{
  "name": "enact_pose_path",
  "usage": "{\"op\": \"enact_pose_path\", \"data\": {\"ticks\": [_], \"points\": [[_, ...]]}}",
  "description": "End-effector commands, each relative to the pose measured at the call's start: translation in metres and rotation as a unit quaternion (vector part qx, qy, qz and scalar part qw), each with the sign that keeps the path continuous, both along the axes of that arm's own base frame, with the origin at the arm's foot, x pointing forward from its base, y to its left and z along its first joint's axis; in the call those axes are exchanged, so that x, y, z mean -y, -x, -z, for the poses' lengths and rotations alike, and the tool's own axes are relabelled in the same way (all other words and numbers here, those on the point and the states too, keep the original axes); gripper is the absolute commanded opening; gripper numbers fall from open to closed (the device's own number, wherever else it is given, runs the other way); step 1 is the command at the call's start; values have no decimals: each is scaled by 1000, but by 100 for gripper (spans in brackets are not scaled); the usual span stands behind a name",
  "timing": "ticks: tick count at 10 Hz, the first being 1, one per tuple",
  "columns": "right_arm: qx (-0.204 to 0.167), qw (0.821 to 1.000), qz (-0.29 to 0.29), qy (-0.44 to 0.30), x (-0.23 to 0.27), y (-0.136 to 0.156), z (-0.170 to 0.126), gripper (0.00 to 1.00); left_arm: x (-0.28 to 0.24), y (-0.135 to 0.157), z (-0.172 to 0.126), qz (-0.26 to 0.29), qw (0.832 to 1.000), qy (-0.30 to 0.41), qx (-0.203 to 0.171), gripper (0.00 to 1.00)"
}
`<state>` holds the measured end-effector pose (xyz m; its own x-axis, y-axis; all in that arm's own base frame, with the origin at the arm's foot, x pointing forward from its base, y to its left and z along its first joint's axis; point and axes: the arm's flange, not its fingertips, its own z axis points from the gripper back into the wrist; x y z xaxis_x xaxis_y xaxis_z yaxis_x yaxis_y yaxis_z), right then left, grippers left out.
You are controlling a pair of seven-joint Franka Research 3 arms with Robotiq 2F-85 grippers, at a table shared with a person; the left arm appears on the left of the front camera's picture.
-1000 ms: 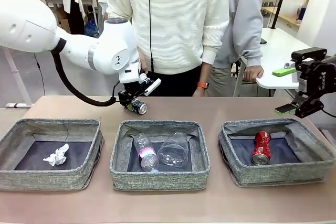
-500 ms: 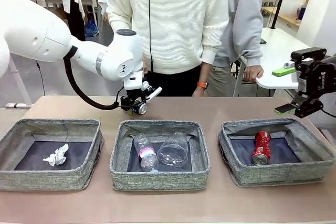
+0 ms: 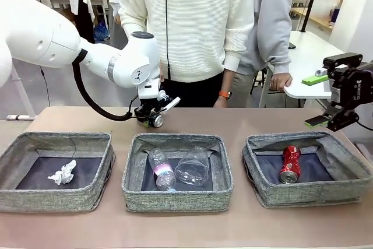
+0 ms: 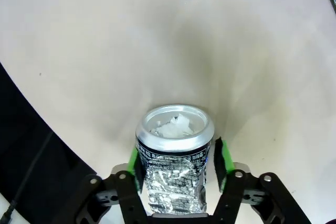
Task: Sort the waste into the appropriate baskets.
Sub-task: Pick up the waste item pointed out by the person.
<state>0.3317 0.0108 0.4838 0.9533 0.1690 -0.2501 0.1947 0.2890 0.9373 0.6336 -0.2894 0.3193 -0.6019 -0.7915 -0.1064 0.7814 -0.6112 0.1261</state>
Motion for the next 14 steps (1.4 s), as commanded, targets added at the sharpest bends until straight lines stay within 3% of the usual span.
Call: {"op": "enact_pose_path", "data": {"ticks": [1,3,4,9,11,12,14], "points": [[0,1000,2,-11,-2,0,-4,100,0,0,-3,-8,1000,-13,5,0],[0,1000,2,-11,-2,0,-4,100,0,4,-1,-5,1000,-8,-7,5],[0,1000,2,-11,-2,0,-4,100,0,5,-2,-8,1000,-11,-10,0],[0,1000,2,-11,-2,0,-4,100,1,12,-13,-45,998,-10,-45,0],[0,1000,2,-11,-2,0,-4,100,4,25,-44,-101,991,40,-77,0],[0,1000,2,-11,-2,0,-4,100,6,35,-73,-153,983,77,-66,0],[0,1000,2,-11,-2,0,-4,100,6,76,-135,-225,962,95,-121,0]]}}
